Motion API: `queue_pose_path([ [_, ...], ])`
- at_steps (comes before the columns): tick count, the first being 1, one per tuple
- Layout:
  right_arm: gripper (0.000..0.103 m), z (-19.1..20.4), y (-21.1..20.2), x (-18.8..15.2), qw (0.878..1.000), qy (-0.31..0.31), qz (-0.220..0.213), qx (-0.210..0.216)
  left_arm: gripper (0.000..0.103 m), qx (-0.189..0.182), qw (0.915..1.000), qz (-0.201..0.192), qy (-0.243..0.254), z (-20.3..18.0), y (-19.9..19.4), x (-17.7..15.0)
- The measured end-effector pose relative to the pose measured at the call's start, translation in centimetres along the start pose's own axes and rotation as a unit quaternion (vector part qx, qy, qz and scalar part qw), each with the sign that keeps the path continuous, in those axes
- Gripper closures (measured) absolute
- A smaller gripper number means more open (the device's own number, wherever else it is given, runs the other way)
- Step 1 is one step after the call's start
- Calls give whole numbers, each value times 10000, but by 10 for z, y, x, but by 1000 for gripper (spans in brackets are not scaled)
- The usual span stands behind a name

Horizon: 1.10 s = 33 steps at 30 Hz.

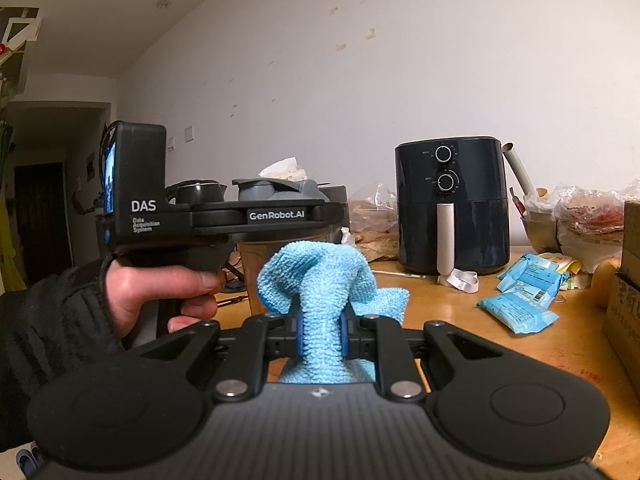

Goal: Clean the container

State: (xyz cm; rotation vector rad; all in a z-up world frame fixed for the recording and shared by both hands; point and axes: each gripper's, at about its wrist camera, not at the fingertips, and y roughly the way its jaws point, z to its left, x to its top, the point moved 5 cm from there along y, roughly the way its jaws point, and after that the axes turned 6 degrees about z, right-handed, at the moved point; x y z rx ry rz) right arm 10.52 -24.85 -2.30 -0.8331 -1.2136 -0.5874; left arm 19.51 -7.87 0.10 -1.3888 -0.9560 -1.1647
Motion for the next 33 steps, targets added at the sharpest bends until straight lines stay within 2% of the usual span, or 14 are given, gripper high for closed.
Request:
queue_pose_path([
  [17, 88, 0, 4, -1, 10000, -23, 37, 53, 9, -1110, 9936, 0, 225, 14, 0, -2],
  [24, 92, 3, 7, -2, 9999, -83, 75, 77, 9, -1550, 9873, 87, 342, 19, 3, -2],
  [33, 92, 5, 9, -3, 9998, -138, 129, 64, 9, -2058, 9776, 15, 434, 23, 8, -4],
])
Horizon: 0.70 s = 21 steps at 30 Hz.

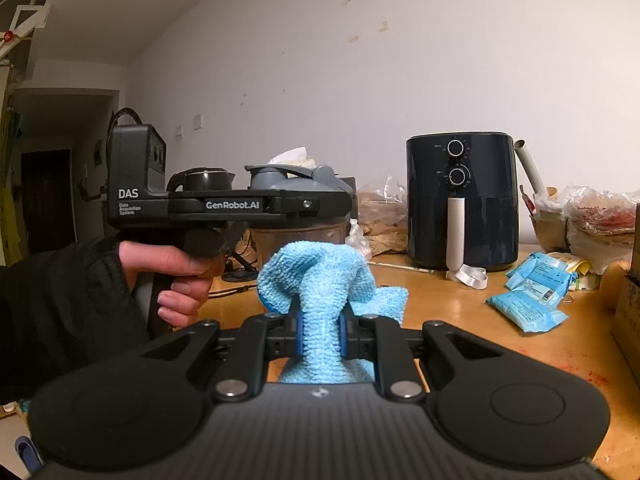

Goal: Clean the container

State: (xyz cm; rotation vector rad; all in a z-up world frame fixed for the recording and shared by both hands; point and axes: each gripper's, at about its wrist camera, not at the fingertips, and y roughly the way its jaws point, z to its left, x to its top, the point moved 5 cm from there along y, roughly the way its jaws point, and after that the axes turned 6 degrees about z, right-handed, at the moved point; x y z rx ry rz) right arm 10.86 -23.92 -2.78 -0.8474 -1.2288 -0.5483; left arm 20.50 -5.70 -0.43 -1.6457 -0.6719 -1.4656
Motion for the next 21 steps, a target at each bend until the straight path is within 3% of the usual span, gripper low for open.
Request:
queue_pose_path([
  [6, 92, -1, 0, -1, 10000, 41, -11, -4, 9, -402, 9991, 49, 93, 4, 1, 1],
  [21, 92, -2, -1, -2, 9999, 94, -17, 31, 9, -1007, 9946, 38, 248, 7, 10, 0],
])
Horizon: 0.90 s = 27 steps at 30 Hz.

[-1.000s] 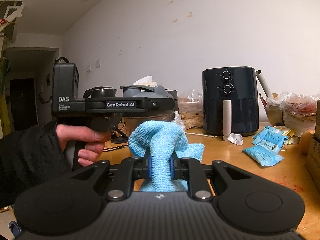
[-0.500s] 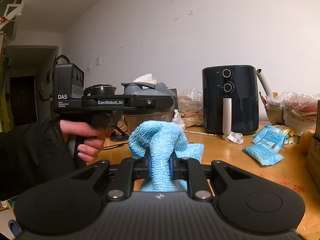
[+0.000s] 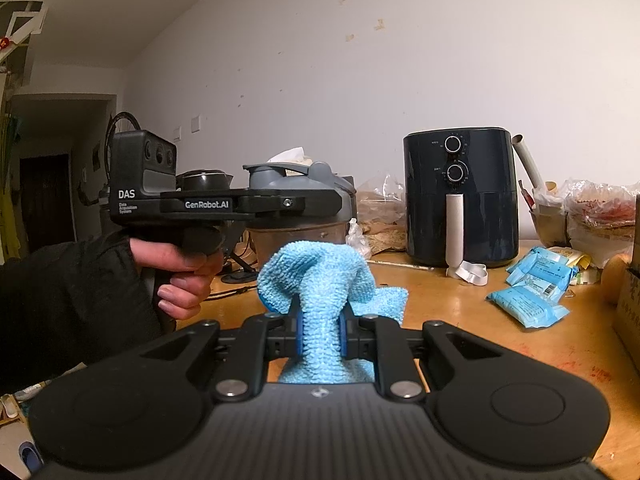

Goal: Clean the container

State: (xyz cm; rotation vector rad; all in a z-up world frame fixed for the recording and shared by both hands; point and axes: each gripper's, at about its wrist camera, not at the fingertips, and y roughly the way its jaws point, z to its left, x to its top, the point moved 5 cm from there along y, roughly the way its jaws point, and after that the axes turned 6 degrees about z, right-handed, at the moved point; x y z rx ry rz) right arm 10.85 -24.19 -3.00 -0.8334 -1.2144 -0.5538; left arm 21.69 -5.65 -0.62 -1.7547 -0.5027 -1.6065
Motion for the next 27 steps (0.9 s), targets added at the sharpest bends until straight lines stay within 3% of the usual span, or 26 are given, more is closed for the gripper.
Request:
queue_pose_path([
  [8, 92, 3, 1, 1, 10000, -30, 9, 36, 9, -354, 9991, 26, 237, -3, -1, 0],
  [27, 92, 9, 9, 5, 9999, -90, -7, 76, 9, -357, 9993, 41, 32, 5, 1, 0],
])
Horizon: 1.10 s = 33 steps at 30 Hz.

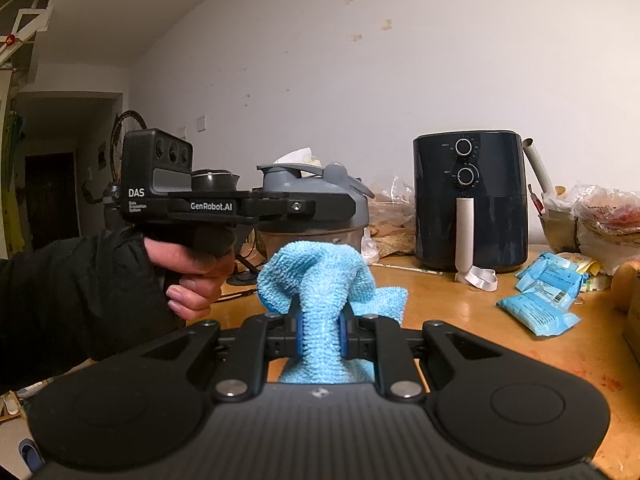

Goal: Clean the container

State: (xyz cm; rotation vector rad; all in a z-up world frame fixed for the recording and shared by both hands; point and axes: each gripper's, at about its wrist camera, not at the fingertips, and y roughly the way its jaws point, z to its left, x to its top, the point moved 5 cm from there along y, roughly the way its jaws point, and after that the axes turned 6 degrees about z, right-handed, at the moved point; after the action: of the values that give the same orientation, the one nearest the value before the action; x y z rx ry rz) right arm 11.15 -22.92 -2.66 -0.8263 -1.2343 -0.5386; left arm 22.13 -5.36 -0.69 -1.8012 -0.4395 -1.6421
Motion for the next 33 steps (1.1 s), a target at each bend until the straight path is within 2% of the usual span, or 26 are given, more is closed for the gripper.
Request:
queue_pose_path([
  [16, 92, 1, 29, 11, 9999, -87, 18, 47, 9, -4, 10000, 7, -2, 1, 1, -1],
  [33, 91, 0, 42, 19, 9998, -158, 53, -130, 9, -3, 10000, 0, -22, 0, 1, 0],
])
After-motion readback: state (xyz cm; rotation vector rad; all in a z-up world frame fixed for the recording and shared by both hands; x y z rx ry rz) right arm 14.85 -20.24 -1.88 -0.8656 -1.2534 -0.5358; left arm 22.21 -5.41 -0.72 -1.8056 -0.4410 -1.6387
